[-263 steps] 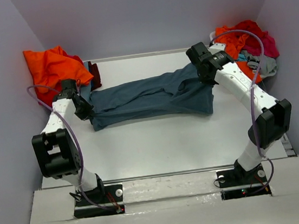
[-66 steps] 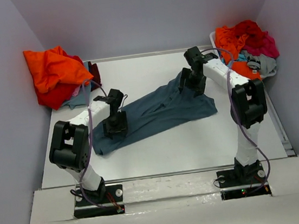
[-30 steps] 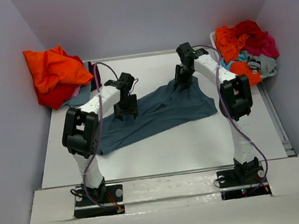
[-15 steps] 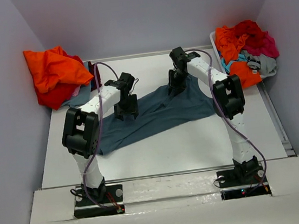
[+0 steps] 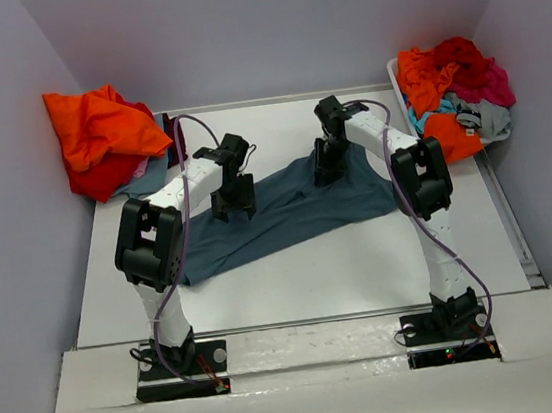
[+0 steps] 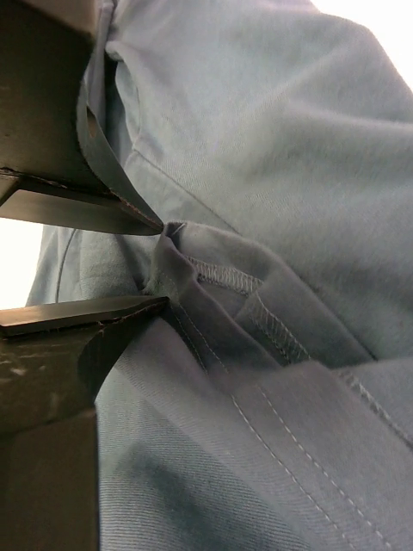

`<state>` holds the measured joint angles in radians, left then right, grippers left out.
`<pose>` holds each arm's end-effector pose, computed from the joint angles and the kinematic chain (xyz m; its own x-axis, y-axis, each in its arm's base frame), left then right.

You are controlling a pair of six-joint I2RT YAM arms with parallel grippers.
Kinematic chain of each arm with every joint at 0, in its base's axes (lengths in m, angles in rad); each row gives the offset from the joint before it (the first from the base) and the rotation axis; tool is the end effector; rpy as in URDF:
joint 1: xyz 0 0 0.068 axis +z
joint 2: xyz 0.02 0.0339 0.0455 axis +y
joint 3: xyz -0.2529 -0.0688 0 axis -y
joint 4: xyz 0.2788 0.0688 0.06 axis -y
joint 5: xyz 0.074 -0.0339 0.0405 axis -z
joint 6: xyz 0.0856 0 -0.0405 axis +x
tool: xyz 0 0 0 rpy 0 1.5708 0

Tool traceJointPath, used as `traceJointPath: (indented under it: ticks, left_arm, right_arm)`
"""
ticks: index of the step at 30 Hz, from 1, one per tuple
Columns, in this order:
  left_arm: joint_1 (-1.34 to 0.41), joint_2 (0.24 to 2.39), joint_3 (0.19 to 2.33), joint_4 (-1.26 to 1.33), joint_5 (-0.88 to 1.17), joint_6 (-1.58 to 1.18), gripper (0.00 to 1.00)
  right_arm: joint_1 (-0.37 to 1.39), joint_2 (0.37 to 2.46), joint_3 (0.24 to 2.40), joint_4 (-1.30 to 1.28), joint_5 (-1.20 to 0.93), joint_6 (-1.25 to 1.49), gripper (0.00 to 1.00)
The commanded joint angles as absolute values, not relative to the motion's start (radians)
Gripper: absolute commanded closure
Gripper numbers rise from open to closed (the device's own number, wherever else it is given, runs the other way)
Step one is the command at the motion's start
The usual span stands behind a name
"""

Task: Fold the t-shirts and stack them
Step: Fold the tshirt

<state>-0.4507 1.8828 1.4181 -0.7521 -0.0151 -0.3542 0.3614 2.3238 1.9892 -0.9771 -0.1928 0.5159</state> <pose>0.3868 -0.1857 0.1332 -0.9413 0.0703 -0.3300 0.1112 0.9880 -0.1069 0.4773 0.1980 0.1104 -0.9804 0.1470 -0.1315 0.1042 0.9521 0.2875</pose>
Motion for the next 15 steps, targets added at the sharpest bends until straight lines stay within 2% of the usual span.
traceJointPath:
  ticks: [1, 9, 12, 13, 15]
  left_arm:
    - [-0.456, 1.873, 1.416, -0.765, -0.012, -0.339, 0.31]
    - [-0.456, 1.871, 1.413, -0.769, -0.017, -0.334, 0.31]
    - [-0.456, 1.871, 1.411, -0.769, -0.015, -0.333, 0.31]
    - [-0.456, 1.870, 1.411, -0.767, -0.015, -0.333, 0.31]
    - [-0.456, 1.870, 1.411, -0.769, -0.015, -0.333, 0.31]
  right_arm:
    - [0.367, 2.286, 1.979, -0.957, -0.189, 0.512, 0.60]
    - [0.367, 2.303, 1.985, -0.951, -0.187, 0.518, 0.62]
    - [0.376, 2.301, 1.982, -0.945, -0.187, 0.515, 0.80]
    - [0.376, 2.302, 1.983, -0.945, -0.187, 0.515, 0.89]
    - [0.376, 2.307, 1.988, -0.950, -0.190, 0.514, 0.93]
